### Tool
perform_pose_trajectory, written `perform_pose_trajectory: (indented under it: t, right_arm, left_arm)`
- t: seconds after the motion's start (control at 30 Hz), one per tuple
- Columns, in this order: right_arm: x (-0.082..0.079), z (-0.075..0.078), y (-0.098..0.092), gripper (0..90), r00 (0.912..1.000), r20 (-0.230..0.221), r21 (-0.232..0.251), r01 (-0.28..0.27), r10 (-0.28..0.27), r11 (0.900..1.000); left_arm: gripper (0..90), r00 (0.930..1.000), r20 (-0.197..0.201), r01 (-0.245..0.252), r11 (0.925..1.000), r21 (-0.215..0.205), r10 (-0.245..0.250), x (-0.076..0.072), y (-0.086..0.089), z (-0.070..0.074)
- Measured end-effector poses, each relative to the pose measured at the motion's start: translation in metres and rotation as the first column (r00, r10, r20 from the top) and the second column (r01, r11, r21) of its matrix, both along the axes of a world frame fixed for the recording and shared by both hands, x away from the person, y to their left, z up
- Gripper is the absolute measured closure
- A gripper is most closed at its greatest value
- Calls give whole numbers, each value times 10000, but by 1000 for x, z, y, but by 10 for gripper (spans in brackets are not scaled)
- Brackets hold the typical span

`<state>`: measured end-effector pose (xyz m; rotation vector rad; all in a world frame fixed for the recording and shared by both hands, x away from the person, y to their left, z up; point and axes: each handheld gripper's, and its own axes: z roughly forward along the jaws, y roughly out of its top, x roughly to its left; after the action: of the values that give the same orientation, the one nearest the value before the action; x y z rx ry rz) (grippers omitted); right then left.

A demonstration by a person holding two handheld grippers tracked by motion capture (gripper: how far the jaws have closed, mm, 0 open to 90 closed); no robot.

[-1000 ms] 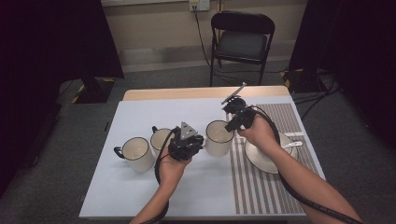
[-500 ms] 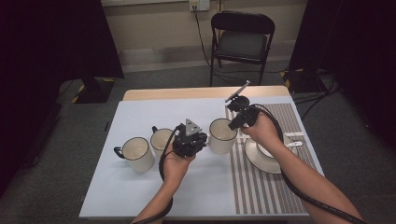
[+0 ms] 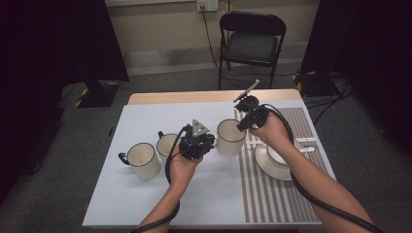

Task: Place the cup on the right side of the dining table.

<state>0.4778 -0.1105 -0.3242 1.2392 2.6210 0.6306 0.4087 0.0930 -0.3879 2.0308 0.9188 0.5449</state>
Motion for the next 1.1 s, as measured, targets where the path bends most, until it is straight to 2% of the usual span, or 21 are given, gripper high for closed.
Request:
perform_pose_trajectory:
  t: [0.27, 0.37, 1.1]
  right_arm:
    - [7, 0, 3, 838, 10000, 1, -103, 16, -16, 9999]
    - [9, 0, 3, 838, 10000, 7, -131, 38, -38, 9999]
    - [24, 5, 1, 837, 9999, 59, -203, 137, -136, 9997]
  left_arm:
    - [799, 9999, -130, -37, 10000, 92, 38, 6, 0, 0]
    - [800, 9999, -89, -77, 10000, -10, 77, 8, 0, -1]
    - [800, 9998, -96, -179, 9998, -45, 178, 25, -4, 3]
